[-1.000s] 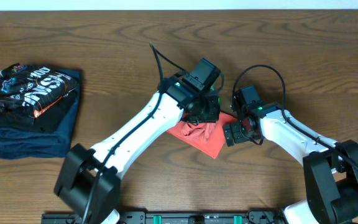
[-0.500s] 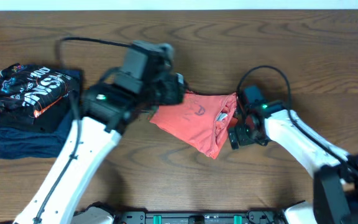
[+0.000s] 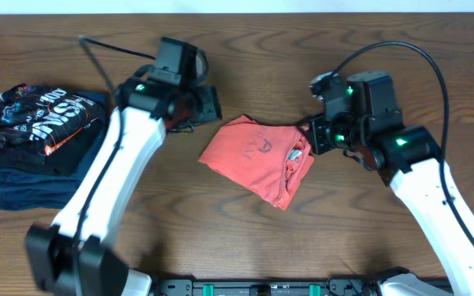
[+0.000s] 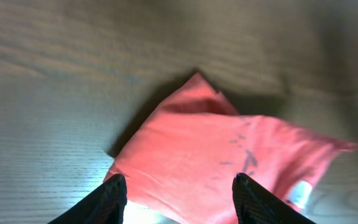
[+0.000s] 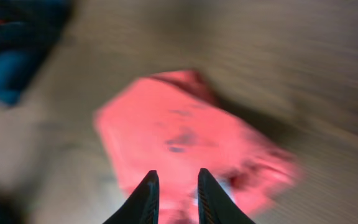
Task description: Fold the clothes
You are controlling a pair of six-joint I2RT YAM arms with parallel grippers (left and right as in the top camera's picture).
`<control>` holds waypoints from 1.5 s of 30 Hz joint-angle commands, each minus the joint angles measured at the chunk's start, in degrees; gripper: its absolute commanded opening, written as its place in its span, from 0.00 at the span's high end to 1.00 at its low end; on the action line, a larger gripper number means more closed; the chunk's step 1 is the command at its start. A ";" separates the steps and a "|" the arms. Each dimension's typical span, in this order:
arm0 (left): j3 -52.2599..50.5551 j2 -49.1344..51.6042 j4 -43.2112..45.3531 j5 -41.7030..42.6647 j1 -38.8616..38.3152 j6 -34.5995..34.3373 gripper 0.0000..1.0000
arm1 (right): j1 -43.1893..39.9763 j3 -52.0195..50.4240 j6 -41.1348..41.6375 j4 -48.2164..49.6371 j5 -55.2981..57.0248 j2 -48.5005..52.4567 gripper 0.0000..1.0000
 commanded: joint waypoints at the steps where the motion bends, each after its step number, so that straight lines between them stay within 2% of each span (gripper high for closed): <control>1: 0.31 5.53 -0.20 2.84 -0.07 1.42 0.44 | -0.04 -1.18 -1.36 1.36 -19.10 3.93 0.80; 6: 0.31 12.55 -0.37 6.60 -0.24 1.40 0.43 | -0.07 -2.73 -1.38 1.11 -19.32 10.78 0.81; 13: 0.24 21.33 -0.39 6.67 -0.83 1.38 0.43 | -0.09 -6.84 -1.36 0.92 -15.76 21.66 0.85; 17: -0.61 25.40 -1.03 6.64 -1.07 1.38 0.49 | -0.09 -7.82 -1.38 -1.81 -10.47 26.49 0.87; 20: -1.66 26.73 -2.36 6.62 -1.09 1.36 0.57 | -0.42 -7.82 -1.36 -3.48 -4.87 27.69 0.87; 23: -2.08 26.71 -5.20 6.60 -1.09 1.11 0.63 | -1.51 -7.80 -1.33 -3.43 0.07 27.58 0.87; 28: -2.08 26.67 -13.18 6.64 -1.16 -3.67 0.64 | -4.42 -7.80 -1.55 -1.22 9.84 27.58 0.83; 32: -2.08 25.64 -17.57 6.64 -2.34 -6.93 0.64 | -5.68 -7.76 -5.18 5.40 13.27 27.58 0.83; 37: -2.08 19.67 -17.70 6.12 -4.92 -8.09 0.64 | -5.79 -5.53 -6.01 10.12 16.70 27.50 0.76; 41: -2.08 12.26 -14.78 -1.46 -6.08 -8.35 0.63 | -5.81 -0.96 -6.05 6.75 17.14 26.12 0.74; 42: -2.08 10.34 -13.11 -4.02 -6.08 -8.11 0.62 | -5.81 0.17 -6.03 5.44 17.14 25.00 0.73; 45: -2.08 6.34 -6.32 -7.89 -5.35 -5.31 0.44 | -5.75 1.95 -5.75 2.82 17.14 21.00 0.72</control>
